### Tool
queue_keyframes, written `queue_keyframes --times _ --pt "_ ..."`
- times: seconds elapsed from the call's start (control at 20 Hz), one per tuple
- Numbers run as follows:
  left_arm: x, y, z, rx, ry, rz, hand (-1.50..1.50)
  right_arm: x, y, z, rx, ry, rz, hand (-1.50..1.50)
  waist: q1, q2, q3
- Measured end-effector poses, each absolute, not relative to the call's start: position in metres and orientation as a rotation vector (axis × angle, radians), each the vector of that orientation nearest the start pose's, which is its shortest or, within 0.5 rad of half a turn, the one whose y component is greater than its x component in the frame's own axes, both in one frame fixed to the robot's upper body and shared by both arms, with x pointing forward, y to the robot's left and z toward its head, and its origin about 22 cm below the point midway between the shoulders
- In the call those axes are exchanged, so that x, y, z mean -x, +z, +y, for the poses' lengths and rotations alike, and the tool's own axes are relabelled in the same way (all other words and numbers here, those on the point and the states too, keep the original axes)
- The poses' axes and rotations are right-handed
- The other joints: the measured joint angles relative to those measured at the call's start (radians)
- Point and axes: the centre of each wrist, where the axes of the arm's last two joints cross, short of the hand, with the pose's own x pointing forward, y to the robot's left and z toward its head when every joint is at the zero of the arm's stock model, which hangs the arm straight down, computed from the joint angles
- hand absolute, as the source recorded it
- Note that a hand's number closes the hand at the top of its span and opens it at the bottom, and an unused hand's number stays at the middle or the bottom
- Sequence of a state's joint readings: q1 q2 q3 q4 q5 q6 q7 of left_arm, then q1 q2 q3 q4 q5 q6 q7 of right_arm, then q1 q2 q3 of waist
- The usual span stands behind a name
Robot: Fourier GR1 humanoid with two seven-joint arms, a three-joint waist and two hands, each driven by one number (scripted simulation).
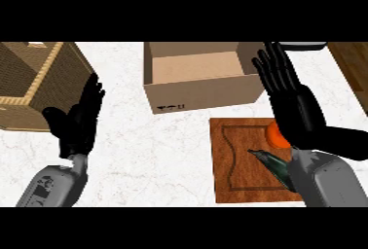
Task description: Pick the eggplant from the cutting board and place it in the cardboard box
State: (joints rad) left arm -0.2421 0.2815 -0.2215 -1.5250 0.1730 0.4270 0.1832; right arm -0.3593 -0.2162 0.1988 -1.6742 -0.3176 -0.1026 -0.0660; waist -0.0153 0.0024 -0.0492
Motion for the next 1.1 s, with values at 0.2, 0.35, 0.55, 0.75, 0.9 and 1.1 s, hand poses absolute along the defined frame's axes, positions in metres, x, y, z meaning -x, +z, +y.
queue_keyframes --times 0.2,0.35,0.55,0.75,0.9,1.1 --pt "-0.285 0.043 0.245 -0.306 -0.029 -1.521 0.0 -0.294 0.092 -0.197 -0.437 0.337 -1.791 -1.5 0.029 0.007 0.032" --pt "-0.282 0.038 0.271 -0.428 -0.105 -1.491 0.0 -0.292 0.086 -0.201 -0.5 0.583 -1.678 -1.5 0.066 0.008 0.042" --pt "-0.277 0.033 0.291 -0.518 -0.181 -1.461 0.0 -0.288 0.081 -0.224 -0.47 1.016 -1.571 -1.5 0.076 0.01 0.05" --pt "-0.273 0.031 0.314 -0.581 -0.212 -1.434 0.0 -0.284 0.044 -0.277 -0.636 1.002 -1.436 -1.5 0.067 0.021 0.056" --pt "-0.272 0.031 0.321 -0.59 -0.228 -1.427 0.0 -0.29 0.037 -0.311 -0.691 0.982 -1.411 -1.5 0.068 0.022 0.058" --pt "-0.271 0.029 0.328 -0.599 -0.243 -1.422 0.0 -0.307 0.055 -0.327 -0.586 1.085 -1.445 -1.5 0.074 0.02 0.059"
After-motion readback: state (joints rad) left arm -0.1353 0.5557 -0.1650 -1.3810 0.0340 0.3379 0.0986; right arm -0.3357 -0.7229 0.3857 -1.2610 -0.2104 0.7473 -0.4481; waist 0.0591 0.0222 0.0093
